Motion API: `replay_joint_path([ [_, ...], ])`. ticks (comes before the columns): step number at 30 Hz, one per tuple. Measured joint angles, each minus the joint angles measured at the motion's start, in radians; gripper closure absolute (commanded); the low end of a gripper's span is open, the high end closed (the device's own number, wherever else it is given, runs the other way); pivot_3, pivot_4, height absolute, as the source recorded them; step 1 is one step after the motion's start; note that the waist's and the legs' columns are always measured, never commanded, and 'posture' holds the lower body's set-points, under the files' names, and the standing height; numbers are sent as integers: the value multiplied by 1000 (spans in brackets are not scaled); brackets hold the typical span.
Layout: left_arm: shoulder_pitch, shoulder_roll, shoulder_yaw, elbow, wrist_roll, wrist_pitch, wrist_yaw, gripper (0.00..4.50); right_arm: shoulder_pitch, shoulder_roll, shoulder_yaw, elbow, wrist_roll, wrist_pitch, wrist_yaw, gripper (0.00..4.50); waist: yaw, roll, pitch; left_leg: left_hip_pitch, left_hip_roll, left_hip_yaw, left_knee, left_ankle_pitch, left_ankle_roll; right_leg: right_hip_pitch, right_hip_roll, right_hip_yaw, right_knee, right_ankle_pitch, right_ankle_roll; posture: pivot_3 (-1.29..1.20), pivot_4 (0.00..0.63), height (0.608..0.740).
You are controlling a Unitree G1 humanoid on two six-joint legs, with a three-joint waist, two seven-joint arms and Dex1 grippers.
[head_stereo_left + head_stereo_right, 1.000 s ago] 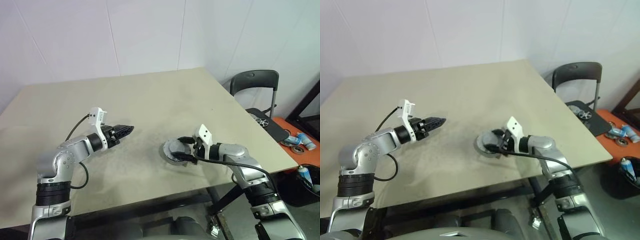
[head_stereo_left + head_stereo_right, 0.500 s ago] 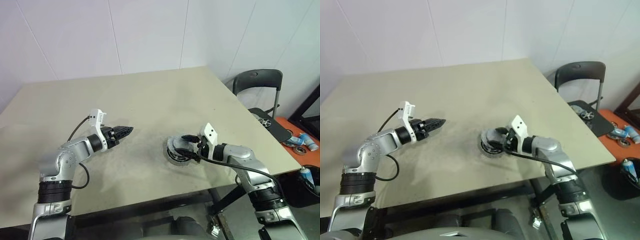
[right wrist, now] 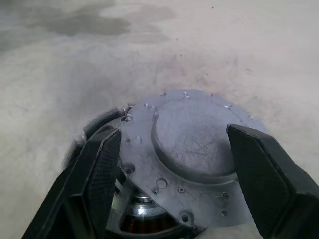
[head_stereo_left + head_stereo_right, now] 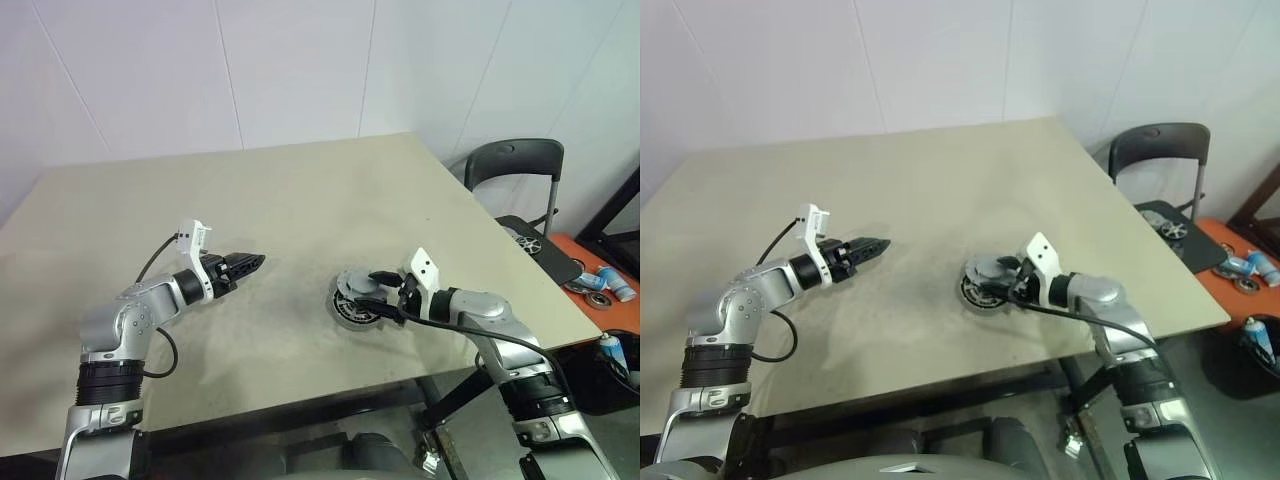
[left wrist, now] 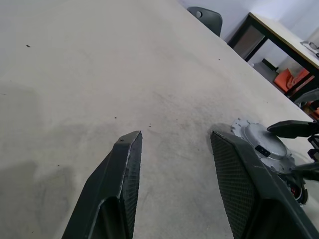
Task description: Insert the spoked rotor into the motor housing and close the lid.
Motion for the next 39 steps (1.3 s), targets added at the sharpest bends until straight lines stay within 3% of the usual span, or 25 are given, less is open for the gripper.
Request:
replay_joint_path([
  [3, 0, -1, 0, -9, -1, 6, 7, 2175, -55, 9, -28, -54, 95, 147, -11, 1008, 3, 0, 0, 0, 0, -1, 0, 0, 0, 0, 0, 0, 0, 0, 0, 0, 0, 740],
  [7, -1, -3, 2, -32, -7, 23, 23, 2175, -78, 6, -4, -108, 63, 144, -53, 1008, 6, 0, 0, -1, 0, -1, -1, 0, 0, 0, 0, -1, -1, 0, 1, 0, 0, 740],
  [12, -19, -10, 2, -46, -18, 47, 44, 2175, -53, 7, 34, -98, -26, 54, -111, 50, 4, 0, 0, -1, -1, 0, 0, 0, 0, 0, -1, -1, -2, 0, 1, 0, 0, 740],
  [39, -29, -37, 1, -92, -41, 91, 86, 2175, -50, 22, 34, 9, -74, 88, -179, 50, 1, 0, 0, -1, 0, 0, -1, 0, 0, 0, 0, -1, -1, 0, 0, 0, 0, 740],
])
